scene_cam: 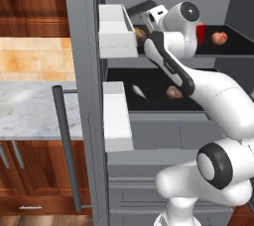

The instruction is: Place the tupperware on the top shelf of the fridge. Make space for the tupperware among the existing items by rearranging them on the shelves if needed. Close the fridge door when finished.

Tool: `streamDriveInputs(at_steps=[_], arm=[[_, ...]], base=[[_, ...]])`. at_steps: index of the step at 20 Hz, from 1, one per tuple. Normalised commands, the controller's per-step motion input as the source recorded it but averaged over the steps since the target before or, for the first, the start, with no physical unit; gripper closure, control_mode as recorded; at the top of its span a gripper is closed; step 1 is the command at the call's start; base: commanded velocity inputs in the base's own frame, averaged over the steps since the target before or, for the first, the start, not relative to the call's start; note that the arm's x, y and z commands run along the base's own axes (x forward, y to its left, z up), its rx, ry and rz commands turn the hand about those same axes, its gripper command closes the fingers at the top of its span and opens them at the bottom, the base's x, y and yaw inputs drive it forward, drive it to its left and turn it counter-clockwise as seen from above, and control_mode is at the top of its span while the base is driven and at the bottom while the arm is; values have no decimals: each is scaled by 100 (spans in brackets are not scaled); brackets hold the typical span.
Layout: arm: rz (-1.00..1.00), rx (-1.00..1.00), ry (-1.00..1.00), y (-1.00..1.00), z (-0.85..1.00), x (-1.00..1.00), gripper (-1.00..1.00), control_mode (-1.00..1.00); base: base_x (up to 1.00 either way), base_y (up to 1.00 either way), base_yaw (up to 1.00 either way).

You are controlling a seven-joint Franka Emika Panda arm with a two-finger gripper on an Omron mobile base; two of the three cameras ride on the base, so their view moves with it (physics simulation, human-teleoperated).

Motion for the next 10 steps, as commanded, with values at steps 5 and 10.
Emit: streamDriveInputs(at_steps=[5,10], arm=[[0,0,-2,4,0,54,-100,-100],[0,0,-3,1,0,45,-100,-100]], base=[[0,0,0],[0,0,0]])
